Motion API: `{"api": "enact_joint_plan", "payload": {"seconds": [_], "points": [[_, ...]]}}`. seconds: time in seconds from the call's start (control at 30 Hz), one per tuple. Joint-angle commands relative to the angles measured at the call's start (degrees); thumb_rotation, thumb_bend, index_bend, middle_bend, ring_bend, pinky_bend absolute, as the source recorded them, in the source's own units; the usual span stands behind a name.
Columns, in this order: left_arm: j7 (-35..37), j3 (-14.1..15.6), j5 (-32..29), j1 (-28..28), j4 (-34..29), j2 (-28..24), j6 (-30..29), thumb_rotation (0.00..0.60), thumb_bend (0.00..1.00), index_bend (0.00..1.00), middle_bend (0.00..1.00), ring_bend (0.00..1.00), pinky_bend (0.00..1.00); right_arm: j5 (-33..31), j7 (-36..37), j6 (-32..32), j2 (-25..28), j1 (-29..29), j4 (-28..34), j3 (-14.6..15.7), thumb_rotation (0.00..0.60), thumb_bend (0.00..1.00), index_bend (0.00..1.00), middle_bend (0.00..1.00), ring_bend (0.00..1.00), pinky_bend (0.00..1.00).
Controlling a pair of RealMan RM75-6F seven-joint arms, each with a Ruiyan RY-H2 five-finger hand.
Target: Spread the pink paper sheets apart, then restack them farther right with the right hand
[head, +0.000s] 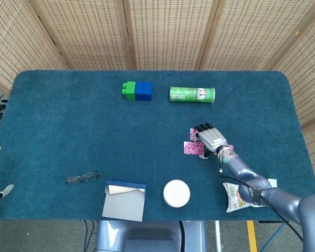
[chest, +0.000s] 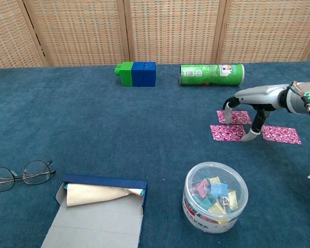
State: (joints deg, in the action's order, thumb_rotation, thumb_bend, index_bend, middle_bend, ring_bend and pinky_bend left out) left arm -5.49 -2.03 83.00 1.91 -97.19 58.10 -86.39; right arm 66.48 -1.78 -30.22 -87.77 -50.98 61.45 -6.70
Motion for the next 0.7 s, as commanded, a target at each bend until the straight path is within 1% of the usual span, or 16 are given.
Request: {"api": "enact_joint_plan", "payload": {"seconds": [0.03,0.33,0.7], "points": [[0.0,0.0,0.0,-0.1,0.0,0.0,0.0,0.560,0.11,0.02,0.00,0.00,0.00,-0.4,-0.6,0.4,-0.2,-0.3,-0.2,0.0,0.600,0.24,0.32,0.10,0.00,0.00],[0.2,0.0,0.0,0.0,0.1,0.0,0.1,0.559,0.11,0.02,0.00,0.00,0.00,-0.6,-1.2,0.9,-0.3,-0.5,0.4,0.4,0.600,0.24,0.32,0.10,0.00,0.00],[0.2,-0.1,0.1,0.0,0.2,0.1,0.0,0.559,0.11,0.02,0.00,0.00,0.00,0.9,-1.0,-0.1,2.0,0.3,4.9,1.2,0.600,0.24,0.32,0.10,0.00,0.00]]}}
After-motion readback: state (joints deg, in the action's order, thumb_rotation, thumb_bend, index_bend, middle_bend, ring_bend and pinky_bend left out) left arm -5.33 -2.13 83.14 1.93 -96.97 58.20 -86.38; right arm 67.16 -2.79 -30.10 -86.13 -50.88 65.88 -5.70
